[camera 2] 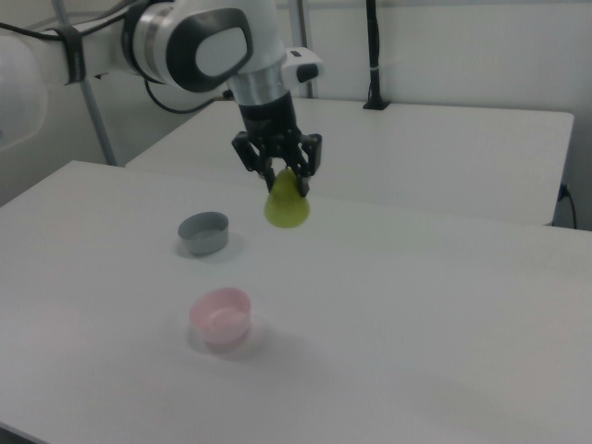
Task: Place the pear in the bowl
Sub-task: 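Lift the held pear and carry it toward the pink bowl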
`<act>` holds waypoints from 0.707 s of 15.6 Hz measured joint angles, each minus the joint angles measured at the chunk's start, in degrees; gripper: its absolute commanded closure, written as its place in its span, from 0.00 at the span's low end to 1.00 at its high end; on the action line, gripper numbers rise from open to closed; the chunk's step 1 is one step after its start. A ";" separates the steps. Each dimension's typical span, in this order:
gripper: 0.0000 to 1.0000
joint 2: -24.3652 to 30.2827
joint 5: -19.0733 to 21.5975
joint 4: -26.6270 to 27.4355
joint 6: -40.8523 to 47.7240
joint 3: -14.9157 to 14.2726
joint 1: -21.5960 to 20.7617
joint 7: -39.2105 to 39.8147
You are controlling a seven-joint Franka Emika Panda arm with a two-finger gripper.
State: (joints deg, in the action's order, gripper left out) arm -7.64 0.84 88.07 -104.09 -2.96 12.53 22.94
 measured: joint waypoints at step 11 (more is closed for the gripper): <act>0.93 8.94 0.38 6.16 3.38 0.82 -9.94 -7.42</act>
State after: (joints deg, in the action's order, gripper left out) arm 1.31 1.23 94.23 -100.71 -2.13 2.59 15.51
